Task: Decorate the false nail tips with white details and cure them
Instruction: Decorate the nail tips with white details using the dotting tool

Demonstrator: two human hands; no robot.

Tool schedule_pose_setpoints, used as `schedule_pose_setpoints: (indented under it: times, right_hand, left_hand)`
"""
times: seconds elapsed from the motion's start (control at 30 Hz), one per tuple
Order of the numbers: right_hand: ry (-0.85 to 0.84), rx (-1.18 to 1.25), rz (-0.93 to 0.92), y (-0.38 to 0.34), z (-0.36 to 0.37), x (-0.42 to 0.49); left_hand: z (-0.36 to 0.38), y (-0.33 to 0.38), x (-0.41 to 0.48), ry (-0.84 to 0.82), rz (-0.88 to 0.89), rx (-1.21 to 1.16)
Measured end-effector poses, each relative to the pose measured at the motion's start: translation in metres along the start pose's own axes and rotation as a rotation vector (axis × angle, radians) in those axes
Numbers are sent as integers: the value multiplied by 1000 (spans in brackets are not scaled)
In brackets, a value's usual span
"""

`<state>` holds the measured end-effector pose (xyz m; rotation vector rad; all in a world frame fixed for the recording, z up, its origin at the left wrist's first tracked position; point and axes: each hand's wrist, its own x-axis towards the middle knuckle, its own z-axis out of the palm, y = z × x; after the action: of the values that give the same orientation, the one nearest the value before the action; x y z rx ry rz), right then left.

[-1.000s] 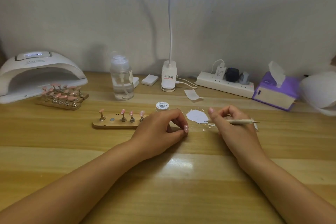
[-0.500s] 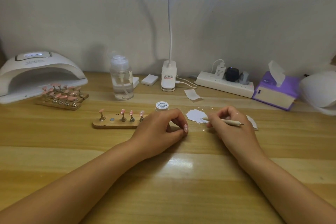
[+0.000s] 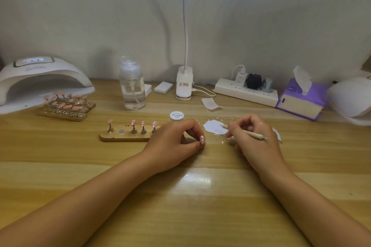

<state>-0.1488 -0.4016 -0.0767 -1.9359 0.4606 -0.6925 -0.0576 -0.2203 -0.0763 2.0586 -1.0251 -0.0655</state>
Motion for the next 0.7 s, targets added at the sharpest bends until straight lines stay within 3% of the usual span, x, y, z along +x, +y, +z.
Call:
schedule_pose_setpoints:
  times: [0.1,0.2,0.37,0.47,0.7]
  right_hand:
    - [59,204,22,-6,-2,-2]
    - [49,260,-28,-18,-5,-7]
    - [-73,433,108,-31,7,-23]
    - [-160,383,136,-31,14,-31]
    - [-177,277,159,-26,16,-30]
  left_hand:
    - [0,-1,0,3,-3,-11]
    - [0,-2,1,12,5,-18]
    - [-1,-2,1,25,21,-5]
    - [-1,-1,1,23,21,26]
    - [-1,1,1,29,25,33]
